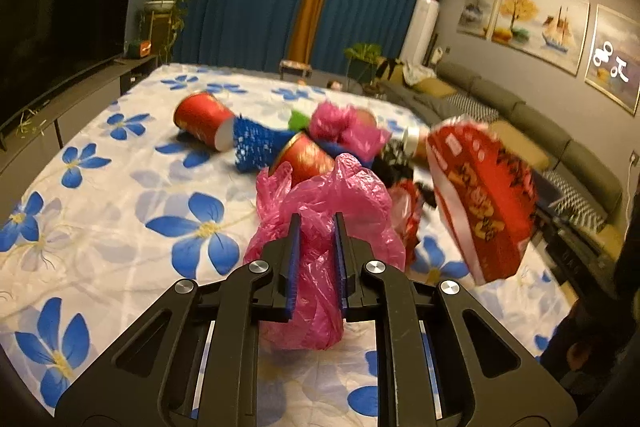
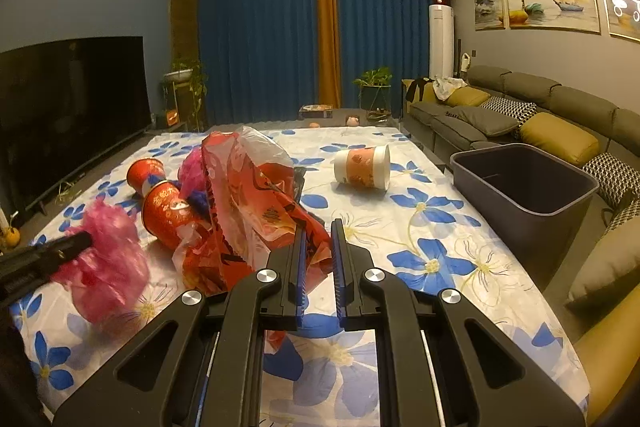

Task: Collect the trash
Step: 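Lift both held bags and carry them over the gray bin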

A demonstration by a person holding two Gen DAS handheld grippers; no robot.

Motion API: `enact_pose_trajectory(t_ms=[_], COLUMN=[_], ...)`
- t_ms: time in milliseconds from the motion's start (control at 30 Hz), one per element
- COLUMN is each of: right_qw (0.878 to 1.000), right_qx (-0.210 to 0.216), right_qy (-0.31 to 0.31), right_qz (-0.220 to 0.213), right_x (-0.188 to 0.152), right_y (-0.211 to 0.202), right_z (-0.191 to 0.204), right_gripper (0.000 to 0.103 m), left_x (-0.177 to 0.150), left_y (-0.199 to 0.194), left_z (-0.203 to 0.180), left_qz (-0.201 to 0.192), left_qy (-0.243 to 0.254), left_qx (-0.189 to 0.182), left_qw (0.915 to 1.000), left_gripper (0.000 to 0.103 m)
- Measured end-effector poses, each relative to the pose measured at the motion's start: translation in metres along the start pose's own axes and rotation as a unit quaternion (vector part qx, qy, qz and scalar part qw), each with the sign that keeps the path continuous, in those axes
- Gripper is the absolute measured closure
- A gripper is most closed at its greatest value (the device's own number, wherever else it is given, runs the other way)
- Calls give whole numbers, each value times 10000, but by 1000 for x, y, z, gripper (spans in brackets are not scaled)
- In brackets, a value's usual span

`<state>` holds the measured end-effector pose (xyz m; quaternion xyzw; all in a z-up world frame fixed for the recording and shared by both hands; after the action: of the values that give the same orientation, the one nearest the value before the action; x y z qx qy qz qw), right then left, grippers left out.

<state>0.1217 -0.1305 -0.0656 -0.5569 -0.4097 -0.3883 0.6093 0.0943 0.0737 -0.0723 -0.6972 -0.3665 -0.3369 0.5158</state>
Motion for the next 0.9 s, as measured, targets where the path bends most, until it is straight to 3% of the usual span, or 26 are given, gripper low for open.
enact_pose_trajectory(t_ms=[200, 533, 900], right_qw=[9998, 9986, 9914], right_qx=[-9, -148, -790], right_qy=[87, 341, 627], right_qz=[-150, -368, -839], right_x=[7, 18, 42], right_y=[-9, -25, -46], right_z=[-6, -36, -111], right_gripper=[90, 91, 91], left_x=[22, 41, 61], left_y=[-19, -21, 9], left_z=[-13, -52, -148], left_qz=[-386, -635, -801], left_qy=[66, 326, 904], left_qx=[-98, -290, -858], left_qw=[9992, 9970, 9890], left_gripper=[89, 89, 89])
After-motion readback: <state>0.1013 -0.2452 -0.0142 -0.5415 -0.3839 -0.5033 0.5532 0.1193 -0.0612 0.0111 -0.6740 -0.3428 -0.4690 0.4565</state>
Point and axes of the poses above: each gripper's, at about its wrist camera, not at the fingertips, and y roughly the way its jaws point, z to its left, x to its top, the point moved 7 cm from there along y, roughly the way its jaws point, and after that the axes turned 2 degrees about -z, right-handed, at the moved point
